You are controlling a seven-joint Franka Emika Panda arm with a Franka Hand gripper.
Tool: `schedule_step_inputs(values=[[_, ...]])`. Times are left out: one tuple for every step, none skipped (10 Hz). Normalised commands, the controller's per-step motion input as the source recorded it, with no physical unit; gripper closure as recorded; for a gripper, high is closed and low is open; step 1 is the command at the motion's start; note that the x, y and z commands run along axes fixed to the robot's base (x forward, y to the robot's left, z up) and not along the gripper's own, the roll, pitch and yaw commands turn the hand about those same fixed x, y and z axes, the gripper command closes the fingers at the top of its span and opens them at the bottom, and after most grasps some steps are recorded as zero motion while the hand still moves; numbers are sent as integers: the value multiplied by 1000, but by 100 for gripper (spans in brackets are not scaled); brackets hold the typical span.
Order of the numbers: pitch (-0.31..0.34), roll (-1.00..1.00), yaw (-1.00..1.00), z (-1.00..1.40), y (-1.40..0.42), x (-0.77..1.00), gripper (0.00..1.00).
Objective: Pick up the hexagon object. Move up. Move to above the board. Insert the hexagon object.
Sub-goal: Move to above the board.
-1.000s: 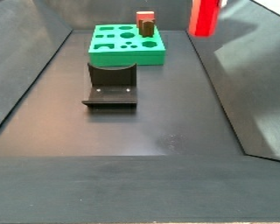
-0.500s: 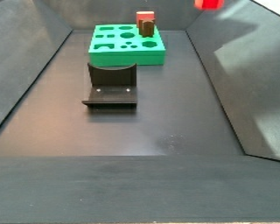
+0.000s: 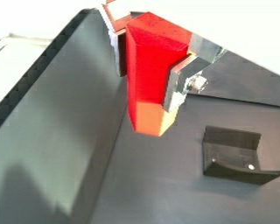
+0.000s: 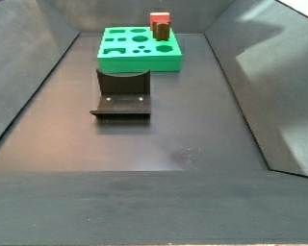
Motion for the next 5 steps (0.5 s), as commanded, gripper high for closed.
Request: schedule_step_inputs(values=[[97, 37, 1000, 104, -1000, 443, 100], [122, 44, 1000, 108, -1000, 450, 100], [140, 39, 1000, 110, -1000, 462, 100], [188, 57, 1000, 114, -1000, 483, 100], [210, 61, 900, 119, -1000, 495, 100]])
